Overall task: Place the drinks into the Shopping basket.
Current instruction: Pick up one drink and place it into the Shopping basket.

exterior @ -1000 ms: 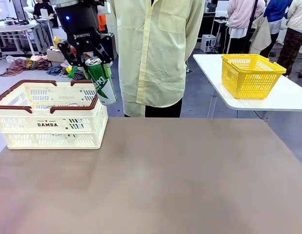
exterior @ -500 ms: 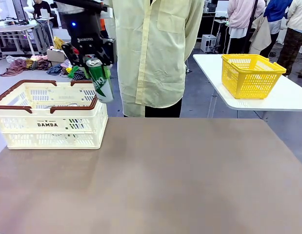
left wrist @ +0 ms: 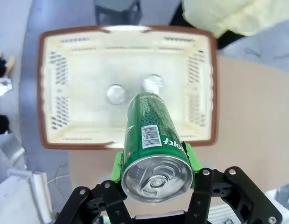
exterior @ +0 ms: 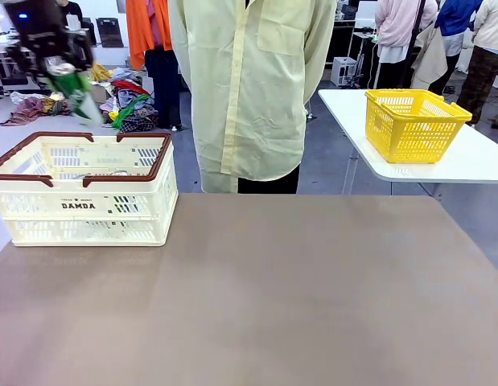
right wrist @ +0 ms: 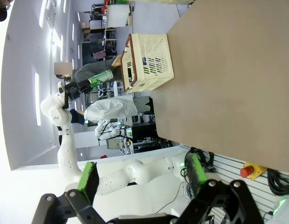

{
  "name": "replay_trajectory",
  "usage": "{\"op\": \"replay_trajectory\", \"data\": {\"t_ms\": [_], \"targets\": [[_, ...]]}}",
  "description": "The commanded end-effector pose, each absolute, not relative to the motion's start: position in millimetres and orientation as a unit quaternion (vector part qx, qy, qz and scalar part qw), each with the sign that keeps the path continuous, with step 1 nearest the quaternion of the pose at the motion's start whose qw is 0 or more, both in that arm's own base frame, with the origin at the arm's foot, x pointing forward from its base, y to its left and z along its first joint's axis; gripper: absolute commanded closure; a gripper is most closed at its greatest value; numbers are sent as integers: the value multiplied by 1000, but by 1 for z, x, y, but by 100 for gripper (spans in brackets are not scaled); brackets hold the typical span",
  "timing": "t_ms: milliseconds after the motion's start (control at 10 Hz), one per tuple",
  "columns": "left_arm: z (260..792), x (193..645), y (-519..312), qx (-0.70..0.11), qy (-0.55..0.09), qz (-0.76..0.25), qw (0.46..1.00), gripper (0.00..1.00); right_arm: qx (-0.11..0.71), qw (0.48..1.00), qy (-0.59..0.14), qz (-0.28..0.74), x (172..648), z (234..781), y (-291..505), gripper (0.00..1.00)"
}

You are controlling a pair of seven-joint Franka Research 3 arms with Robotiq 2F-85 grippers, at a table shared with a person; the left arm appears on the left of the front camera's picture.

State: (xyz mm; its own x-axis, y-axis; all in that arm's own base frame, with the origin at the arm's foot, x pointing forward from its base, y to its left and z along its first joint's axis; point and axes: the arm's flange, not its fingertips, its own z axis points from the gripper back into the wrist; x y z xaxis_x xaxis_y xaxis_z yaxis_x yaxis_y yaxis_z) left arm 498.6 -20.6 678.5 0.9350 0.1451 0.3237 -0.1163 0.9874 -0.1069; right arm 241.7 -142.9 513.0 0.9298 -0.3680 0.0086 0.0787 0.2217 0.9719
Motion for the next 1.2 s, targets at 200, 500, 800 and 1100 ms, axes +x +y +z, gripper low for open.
{"op": "replay_trajectory", "data": {"t_ms": [200, 500, 800, 1100], "targets": [[636, 513, 68, -11, -178, 110, 978, 100, 614, 766, -128, -138, 244, 517, -142, 0], [573, 519, 102, -31, -132, 136, 981, 100, 614, 766, -128, -138, 244, 517, -142, 0], [515, 532, 93, -44, -91, 128, 987, 100, 614, 766, -128, -138, 244, 517, -142, 0], [490, 542, 88, -47, -65, 129, 988, 100, 614, 766, -128, -138, 244, 517, -142, 0]]}}
